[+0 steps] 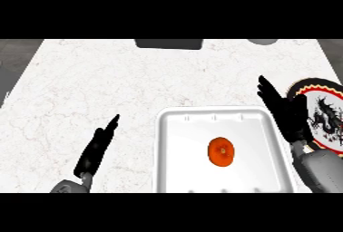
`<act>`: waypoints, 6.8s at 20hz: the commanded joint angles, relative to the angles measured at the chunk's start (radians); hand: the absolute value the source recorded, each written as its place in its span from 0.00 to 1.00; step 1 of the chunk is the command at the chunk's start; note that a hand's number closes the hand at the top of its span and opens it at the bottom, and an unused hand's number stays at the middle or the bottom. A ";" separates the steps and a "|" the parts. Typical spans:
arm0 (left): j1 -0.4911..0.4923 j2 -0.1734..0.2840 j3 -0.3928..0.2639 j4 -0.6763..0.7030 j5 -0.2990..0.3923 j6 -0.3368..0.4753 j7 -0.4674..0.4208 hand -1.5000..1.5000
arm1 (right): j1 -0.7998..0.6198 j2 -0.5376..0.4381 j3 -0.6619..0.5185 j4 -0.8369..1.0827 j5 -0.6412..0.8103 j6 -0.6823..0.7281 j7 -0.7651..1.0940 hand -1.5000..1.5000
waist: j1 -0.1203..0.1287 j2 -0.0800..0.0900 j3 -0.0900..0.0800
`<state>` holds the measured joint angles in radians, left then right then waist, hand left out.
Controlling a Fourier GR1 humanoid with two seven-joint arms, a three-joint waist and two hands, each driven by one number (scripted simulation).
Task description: Pick the squash from the tray and place it in the plate
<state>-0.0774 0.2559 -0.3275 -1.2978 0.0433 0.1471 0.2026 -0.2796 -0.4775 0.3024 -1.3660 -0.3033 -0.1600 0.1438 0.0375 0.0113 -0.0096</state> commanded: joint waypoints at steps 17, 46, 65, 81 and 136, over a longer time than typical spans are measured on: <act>0.081 -0.065 0.166 -0.087 0.161 -0.024 -0.038 0.50 | -0.058 -0.038 -0.279 0.189 0.058 0.220 -0.673 0.00 | -0.034 -0.011 0.010; 0.089 -0.102 0.190 -0.134 0.116 -0.031 0.017 0.50 | 0.040 -0.013 0.178 -0.333 0.731 0.370 0.141 0.00 | -0.036 -0.012 0.009; 0.094 -0.144 0.214 -0.192 0.061 -0.064 0.075 0.50 | 0.087 0.223 0.157 -0.219 1.054 0.427 0.135 0.00 | -0.033 -0.012 0.010; 0.126 -0.162 0.259 -0.141 0.044 -0.115 -0.012 0.50 | 0.024 0.305 0.164 0.027 1.243 0.443 -0.034 1.00 | -0.033 -0.011 0.010; 0.058 -0.147 0.303 -0.142 0.068 -0.159 0.071 0.50 | -0.354 0.173 -0.968 0.594 1.958 -1.030 0.872 1.00 | -0.020 -0.002 0.012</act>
<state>0.0167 0.0860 -0.0549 -1.4559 0.0827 0.0152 0.2472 -0.6102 -0.1964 -0.6383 -0.8937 1.7602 -1.0481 1.0321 0.0176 0.0079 0.0018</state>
